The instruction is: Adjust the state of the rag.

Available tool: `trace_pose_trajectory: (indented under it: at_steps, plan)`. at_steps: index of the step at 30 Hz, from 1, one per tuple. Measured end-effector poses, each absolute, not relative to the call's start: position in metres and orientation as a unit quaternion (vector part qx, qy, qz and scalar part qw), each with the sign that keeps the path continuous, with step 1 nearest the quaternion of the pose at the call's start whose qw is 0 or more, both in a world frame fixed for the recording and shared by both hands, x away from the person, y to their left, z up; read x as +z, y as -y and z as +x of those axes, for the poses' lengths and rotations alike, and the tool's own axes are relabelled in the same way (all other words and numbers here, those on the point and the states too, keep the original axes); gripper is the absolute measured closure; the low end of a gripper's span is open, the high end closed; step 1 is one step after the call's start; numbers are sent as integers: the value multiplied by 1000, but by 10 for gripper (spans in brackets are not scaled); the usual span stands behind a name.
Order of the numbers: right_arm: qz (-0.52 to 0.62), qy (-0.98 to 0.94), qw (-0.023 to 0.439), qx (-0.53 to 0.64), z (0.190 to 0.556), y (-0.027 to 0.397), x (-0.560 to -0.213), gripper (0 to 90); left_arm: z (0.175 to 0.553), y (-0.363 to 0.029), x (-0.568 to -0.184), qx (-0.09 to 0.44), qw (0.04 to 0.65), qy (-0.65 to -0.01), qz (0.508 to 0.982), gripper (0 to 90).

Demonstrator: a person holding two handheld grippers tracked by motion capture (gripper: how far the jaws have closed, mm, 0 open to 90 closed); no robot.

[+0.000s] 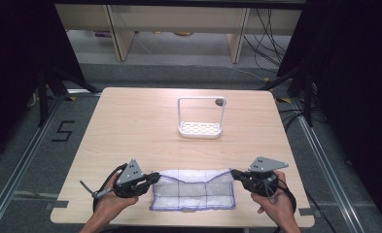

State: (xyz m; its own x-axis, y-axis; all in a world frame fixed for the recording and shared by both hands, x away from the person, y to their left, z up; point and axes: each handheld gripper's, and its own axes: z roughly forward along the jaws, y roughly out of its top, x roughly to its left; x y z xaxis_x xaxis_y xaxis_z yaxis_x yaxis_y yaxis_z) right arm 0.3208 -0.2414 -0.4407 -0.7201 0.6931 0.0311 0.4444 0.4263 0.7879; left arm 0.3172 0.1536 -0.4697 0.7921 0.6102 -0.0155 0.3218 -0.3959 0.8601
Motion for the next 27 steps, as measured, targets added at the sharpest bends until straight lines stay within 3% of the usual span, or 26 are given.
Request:
trace_pose_trajectory:
  at_steps: [23,27]
  plan:
    - [318,-873,133,345,284,238,-474,889,277,-144,-504,144,387,-224,883,841]
    - [321,-878,122,333,281,236,-480,880,277,-145,-506,139,388,-233,881,767]
